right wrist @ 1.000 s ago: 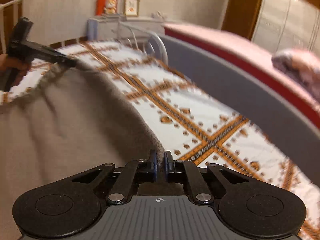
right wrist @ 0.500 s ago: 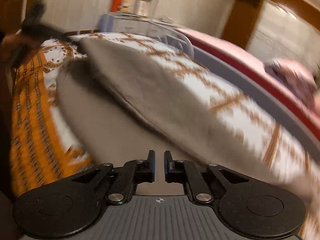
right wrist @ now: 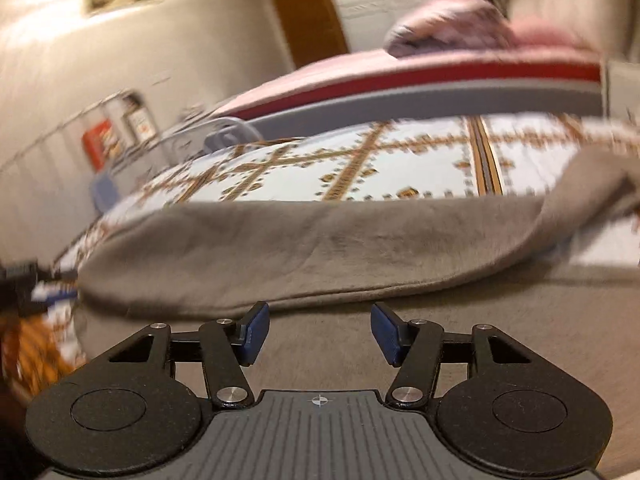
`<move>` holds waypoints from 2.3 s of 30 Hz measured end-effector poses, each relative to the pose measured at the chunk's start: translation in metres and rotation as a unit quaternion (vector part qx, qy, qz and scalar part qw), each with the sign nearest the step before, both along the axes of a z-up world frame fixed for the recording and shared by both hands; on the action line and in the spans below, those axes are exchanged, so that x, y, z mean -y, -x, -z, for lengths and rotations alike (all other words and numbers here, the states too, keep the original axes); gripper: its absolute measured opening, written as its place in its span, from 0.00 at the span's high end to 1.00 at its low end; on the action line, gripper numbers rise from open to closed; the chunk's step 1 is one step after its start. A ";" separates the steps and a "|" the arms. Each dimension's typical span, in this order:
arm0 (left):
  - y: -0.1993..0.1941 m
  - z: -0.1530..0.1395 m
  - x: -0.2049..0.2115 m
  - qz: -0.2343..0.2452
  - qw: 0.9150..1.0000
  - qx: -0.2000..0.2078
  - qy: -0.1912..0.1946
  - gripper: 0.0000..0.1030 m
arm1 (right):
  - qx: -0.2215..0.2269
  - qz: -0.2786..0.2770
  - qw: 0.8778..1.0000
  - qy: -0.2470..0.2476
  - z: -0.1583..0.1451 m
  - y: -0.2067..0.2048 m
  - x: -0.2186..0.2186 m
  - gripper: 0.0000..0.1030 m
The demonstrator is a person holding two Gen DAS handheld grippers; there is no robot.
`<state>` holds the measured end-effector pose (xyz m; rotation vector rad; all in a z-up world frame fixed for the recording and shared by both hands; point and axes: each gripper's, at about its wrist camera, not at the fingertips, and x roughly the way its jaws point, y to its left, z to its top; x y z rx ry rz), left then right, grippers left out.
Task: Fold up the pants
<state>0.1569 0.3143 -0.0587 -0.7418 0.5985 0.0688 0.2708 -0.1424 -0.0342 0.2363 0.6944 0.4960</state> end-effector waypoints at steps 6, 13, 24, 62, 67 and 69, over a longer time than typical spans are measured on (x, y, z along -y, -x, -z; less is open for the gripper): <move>-0.008 0.019 -0.011 -0.008 0.997 0.008 0.074 0.57 | -0.083 0.060 0.988 -0.118 0.028 -0.042 0.033 0.44; -0.031 0.026 -0.018 -0.030 0.997 0.004 0.076 0.82 | -0.130 0.117 0.962 -0.209 0.047 -0.086 0.055 0.75; 0.008 -0.035 -0.015 0.017 0.997 0.078 0.011 0.90 | -0.005 0.053 0.986 -0.157 -0.027 -0.026 0.068 0.94; -0.034 -0.030 0.069 0.070 0.980 -0.102 -0.153 0.73 | -0.022 0.094 0.995 0.028 -0.026 -0.004 0.094 0.81; -0.037 -0.014 0.088 0.110 0.955 -0.139 -0.237 0.71 | -0.038 0.104 0.989 0.097 -0.007 -0.042 0.077 0.81; -0.036 -0.010 0.091 0.122 0.952 -0.138 -0.244 0.64 | -0.042 0.103 0.985 0.129 0.000 -0.045 0.078 0.81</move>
